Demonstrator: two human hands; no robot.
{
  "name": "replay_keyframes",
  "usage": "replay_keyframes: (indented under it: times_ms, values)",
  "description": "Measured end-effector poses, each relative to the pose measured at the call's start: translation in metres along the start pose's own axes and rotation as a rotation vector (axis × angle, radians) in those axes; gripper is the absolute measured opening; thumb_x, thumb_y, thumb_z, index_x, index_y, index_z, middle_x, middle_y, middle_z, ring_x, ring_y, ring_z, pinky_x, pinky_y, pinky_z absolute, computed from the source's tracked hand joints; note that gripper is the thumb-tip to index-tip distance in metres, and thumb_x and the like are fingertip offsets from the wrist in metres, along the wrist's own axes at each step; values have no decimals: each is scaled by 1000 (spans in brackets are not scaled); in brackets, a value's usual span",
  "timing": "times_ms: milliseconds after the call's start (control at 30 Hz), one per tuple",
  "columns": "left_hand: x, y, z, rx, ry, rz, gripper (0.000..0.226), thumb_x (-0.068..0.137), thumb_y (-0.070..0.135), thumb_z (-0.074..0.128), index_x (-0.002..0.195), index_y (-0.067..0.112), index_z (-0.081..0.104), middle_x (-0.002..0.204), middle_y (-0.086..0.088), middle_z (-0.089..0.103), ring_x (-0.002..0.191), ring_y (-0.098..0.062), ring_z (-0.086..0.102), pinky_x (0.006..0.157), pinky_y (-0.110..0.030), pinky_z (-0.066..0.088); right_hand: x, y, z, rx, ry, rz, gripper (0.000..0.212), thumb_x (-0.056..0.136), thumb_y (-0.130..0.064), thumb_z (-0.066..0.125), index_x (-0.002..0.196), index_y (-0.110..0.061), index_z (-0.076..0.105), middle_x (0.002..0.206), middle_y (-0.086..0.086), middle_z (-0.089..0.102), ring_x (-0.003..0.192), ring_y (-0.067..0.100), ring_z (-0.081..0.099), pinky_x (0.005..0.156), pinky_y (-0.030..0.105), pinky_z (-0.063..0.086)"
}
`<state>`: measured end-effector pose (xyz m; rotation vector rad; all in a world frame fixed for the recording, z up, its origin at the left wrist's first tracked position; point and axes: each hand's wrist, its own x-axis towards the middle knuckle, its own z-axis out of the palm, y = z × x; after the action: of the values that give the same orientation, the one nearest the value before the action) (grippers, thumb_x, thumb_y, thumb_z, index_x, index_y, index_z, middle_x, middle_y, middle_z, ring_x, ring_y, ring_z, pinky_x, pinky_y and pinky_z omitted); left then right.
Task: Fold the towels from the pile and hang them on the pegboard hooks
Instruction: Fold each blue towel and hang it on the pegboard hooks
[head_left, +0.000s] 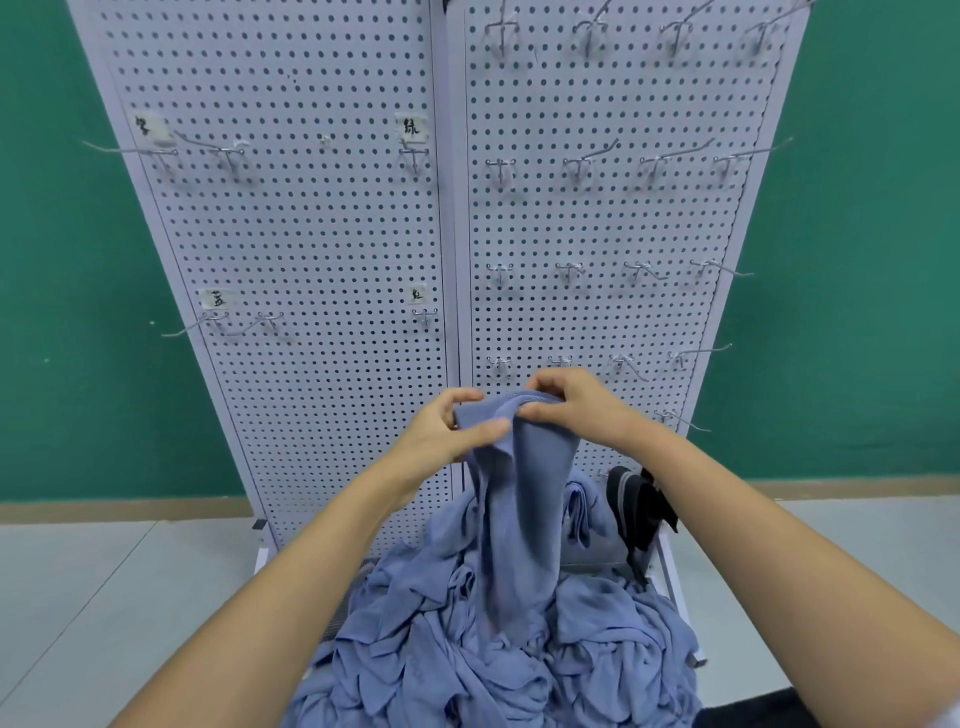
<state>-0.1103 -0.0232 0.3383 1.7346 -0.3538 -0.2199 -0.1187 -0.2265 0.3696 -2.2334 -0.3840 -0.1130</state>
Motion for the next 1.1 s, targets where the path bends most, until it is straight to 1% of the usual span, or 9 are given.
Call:
replay_keyframes:
  times_ms: [133,267,367,467,667,800,900,1000,1100]
  values:
    - [4,-5,6,66,122,38,15,89,17,64,103,16,66,91,0,71,90,-18,65,78,-27,54,-2,2,-8,-63,-10,4,12,87,-22,68,80,-13,65,80,4,66,73,9,57,69,19,45]
    - [-1,1,12,-33,2,29,28,89,44,59,101,20,66,93,3,70,87,-15,64,82,-28,54,-5,3,-11,-156,-14,-16,13,87,-25,68,91,-13,70,89,3,70,80,9,61,72,21,46]
    - [-1,-4,20,166,12,48,37,78,26,77,110,24,57,105,-1,64,96,-19,64,85,-32,54,-6,3,-12,-155,1,-24,13,86,-23,68,90,-11,70,89,5,70,82,14,62,76,28,49]
    - [4,-5,20,160,113,114,19,83,5,67,99,13,61,99,-11,67,92,-28,63,86,-35,52,-9,4,-18,-125,-38,3,19,82,-28,73,92,-12,70,91,9,70,85,21,63,80,34,50]
    - [14,-4,27,37,62,123,17,92,4,57,98,20,59,100,-6,69,89,-14,63,82,-26,53,-9,-1,-11,-278,-177,141,40,86,-39,68,64,-13,48,60,1,39,53,11,33,50,21,25]
    - [20,-29,17,-7,238,-57,28,91,17,61,118,15,54,108,-9,63,93,-19,60,77,-28,49,-5,3,-3,6,-89,206,36,96,-34,54,86,2,56,79,4,56,69,12,52,64,22,41]
    - [10,-64,10,-89,303,-260,37,89,25,65,122,12,52,115,-10,57,88,-18,56,72,-28,48,0,2,2,78,-51,204,29,95,-31,55,91,-2,57,83,4,60,76,15,56,71,29,45]
    - [0,-101,12,-162,282,-468,45,88,33,66,124,11,49,119,-11,58,89,-21,56,76,-35,49,7,-6,10,150,-45,187,24,96,-28,56,97,-4,62,90,6,66,81,16,62,77,33,52]
    - [-10,-120,26,-320,138,-619,34,87,39,65,103,10,54,95,-11,58,78,-23,53,69,-35,46,12,-16,12,258,-7,177,33,95,-28,58,108,1,61,102,16,69,87,20,66,86,38,53]
